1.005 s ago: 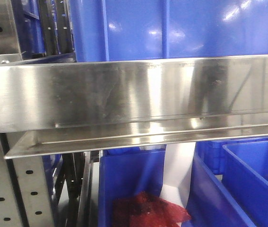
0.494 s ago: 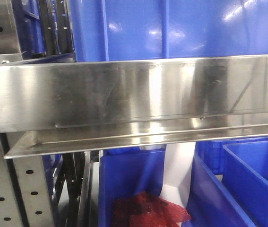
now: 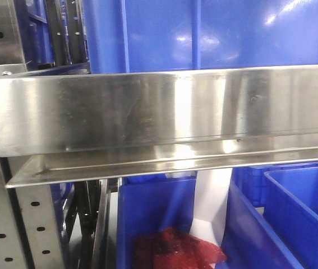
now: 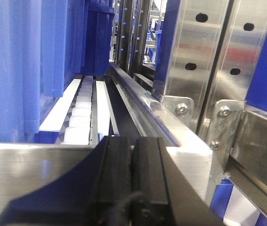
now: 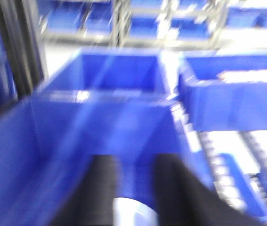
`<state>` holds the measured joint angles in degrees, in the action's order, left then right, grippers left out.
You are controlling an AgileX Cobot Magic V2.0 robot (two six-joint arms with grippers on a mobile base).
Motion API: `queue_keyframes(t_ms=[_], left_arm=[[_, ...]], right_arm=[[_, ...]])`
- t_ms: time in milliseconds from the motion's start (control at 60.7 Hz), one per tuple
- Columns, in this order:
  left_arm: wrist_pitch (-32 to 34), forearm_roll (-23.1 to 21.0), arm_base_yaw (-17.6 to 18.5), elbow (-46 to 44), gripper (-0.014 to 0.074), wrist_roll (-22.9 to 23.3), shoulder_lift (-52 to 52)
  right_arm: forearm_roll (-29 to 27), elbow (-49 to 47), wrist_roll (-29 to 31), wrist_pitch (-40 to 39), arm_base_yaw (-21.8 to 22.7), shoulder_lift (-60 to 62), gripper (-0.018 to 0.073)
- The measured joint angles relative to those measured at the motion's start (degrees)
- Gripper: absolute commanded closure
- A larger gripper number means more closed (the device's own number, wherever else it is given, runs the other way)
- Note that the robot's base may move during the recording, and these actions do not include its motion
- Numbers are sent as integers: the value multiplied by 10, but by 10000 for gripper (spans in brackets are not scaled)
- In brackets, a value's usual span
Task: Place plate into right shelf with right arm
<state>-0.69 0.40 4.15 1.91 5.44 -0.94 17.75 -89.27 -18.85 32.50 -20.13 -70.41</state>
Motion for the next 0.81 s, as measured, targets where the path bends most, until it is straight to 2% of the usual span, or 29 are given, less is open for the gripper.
queue_keyframes(t_ms=[132, 527, 807], left_arm=[[0, 0, 0, 0, 643, 0, 0], [0, 0, 0, 0, 643, 0, 0], [0, 0, 0, 0, 643, 0, 0]], right_arm=[[0, 60, 0, 6, 0, 90, 514], [0, 393, 0, 4, 0, 405, 513], [0, 538, 0, 4, 0, 556, 513]])
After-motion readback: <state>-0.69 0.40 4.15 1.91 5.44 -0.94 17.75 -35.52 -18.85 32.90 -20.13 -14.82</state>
